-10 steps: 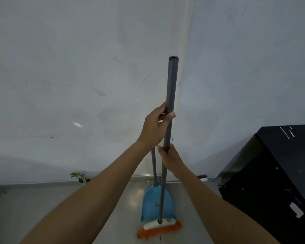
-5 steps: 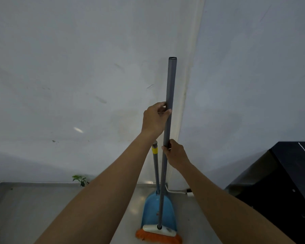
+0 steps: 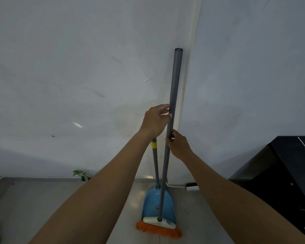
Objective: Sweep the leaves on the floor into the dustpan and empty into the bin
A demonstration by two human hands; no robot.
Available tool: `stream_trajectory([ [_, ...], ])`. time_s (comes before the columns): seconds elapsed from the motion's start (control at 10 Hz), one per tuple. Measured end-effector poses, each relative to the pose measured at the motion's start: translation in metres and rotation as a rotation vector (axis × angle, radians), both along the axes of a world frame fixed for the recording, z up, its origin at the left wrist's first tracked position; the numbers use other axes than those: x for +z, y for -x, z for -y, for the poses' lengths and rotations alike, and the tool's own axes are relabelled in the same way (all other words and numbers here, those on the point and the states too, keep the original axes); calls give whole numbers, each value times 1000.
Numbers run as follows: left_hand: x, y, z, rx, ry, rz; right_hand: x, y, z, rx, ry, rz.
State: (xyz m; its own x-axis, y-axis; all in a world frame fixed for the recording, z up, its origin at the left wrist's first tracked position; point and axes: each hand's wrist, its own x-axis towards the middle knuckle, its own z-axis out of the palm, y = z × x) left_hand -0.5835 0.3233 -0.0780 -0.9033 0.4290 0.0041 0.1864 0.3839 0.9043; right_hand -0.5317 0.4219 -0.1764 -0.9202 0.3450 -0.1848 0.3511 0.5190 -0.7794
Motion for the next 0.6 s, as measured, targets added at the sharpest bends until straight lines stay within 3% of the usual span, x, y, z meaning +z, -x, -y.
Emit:
stream_trajectory([
  [0.3,3,-17,46,-63,240,-135,48,-41,18,133,-138,-2],
  [0.6,21,-58,102,-147,294,-233,109,-98,63,132,-405,-83],
])
